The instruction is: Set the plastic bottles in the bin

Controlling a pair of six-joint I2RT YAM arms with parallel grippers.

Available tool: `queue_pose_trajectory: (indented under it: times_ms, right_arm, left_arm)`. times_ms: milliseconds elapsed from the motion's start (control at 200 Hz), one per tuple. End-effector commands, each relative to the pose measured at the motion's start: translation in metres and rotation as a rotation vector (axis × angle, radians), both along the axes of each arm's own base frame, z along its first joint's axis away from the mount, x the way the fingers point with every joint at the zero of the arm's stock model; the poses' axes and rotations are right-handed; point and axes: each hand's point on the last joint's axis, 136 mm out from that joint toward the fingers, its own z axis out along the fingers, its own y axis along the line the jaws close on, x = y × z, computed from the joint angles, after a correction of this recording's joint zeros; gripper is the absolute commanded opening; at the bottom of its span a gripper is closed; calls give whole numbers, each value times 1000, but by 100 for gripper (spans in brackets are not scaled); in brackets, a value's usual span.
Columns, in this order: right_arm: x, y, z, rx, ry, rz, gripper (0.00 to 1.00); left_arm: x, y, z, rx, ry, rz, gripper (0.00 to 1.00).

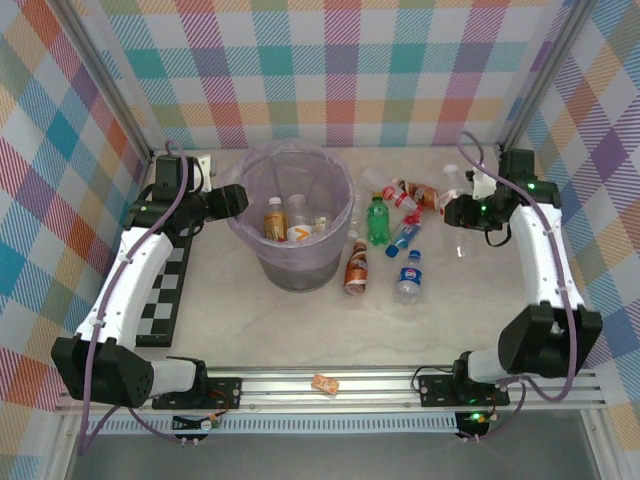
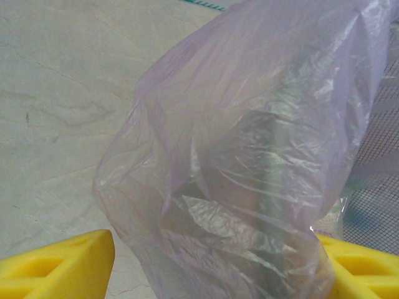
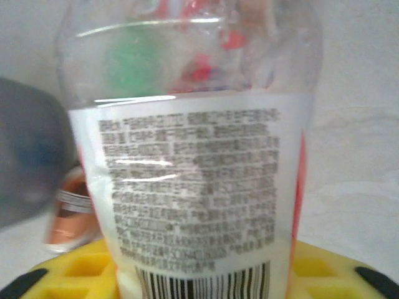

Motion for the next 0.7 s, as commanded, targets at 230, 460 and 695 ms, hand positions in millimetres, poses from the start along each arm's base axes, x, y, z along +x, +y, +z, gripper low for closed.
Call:
queue_pose_trajectory:
  times_ms: [230, 460, 695]
  right_arm:
    - [-16, 109, 119, 414, -134, 84, 39]
    - [-17, 188, 183, 599, -259, 242, 39]
    - [-14, 262, 202, 634, -243, 376, 39]
  left_arm:
    - [-2, 7, -1, 5, -4, 19, 71]
    - [-1, 7, -2, 3, -2, 21, 71]
    - [-1, 7, -2, 3, -3, 23, 71]
